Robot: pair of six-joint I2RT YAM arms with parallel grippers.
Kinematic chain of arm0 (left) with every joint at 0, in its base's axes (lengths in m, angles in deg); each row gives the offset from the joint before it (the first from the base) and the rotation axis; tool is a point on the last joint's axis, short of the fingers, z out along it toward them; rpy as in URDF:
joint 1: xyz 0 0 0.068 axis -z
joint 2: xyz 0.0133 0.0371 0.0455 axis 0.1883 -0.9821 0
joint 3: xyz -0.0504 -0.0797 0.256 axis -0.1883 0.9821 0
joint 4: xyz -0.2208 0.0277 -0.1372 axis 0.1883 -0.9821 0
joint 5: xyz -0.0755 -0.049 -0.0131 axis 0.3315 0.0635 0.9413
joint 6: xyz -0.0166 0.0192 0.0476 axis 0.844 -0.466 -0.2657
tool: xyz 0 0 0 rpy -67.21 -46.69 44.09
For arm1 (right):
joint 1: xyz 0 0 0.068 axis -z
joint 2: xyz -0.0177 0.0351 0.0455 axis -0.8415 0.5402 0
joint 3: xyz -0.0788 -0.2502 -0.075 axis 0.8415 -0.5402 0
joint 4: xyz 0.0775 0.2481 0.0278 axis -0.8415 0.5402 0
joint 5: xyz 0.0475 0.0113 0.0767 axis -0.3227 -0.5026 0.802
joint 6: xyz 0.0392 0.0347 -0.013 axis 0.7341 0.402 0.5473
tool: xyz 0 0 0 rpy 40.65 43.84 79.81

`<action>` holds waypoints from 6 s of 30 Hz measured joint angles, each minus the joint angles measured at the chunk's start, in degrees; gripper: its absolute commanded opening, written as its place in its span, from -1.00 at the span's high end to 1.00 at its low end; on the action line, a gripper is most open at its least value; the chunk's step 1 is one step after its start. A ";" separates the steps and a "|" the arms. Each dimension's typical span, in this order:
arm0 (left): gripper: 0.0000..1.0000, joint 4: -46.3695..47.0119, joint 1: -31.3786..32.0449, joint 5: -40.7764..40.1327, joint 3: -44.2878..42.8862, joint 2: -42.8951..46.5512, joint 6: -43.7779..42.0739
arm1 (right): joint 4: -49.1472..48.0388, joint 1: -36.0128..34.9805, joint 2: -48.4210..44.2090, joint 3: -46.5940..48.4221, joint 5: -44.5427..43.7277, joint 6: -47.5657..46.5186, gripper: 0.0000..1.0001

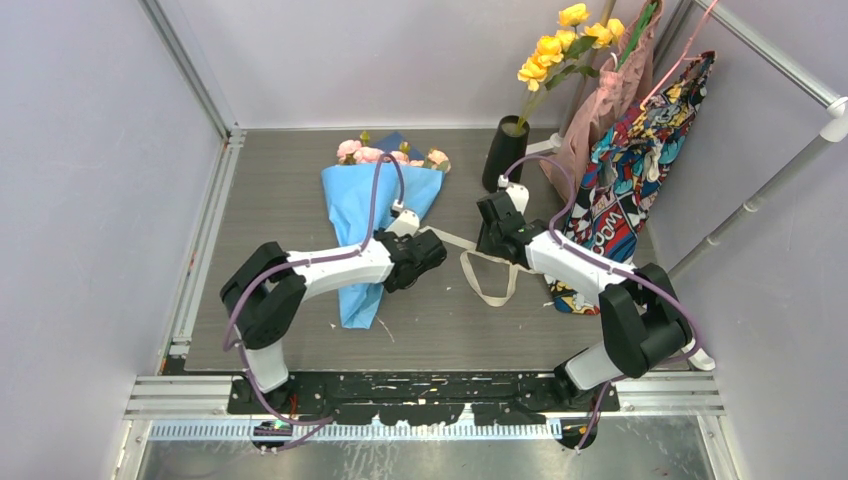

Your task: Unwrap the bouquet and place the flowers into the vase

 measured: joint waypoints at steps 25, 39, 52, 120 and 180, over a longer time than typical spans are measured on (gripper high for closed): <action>-0.99 6.12 -40.22 18.01 29.66 35.06 17.77 | -2.58 -4.61 7.41 8.81 8.94 -0.74 0.16; -0.56 26.10 -40.35 43.47 32.70 44.94 8.87 | -2.54 -5.20 9.07 8.83 9.38 -1.09 0.16; -0.55 30.42 -40.44 53.13 29.33 31.54 5.31 | -2.19 -5.25 9.20 8.35 8.28 -1.70 0.16; -0.94 27.82 -1.51 53.13 24.41 21.75 5.73 | 4.70 -5.25 -8.98 7.69 2.75 -1.97 0.10; -0.96 35.76 -41.38 45.88 30.82 21.38 7.30 | 5.60 -7.72 35.45 34.21 5.79 -2.16 0.99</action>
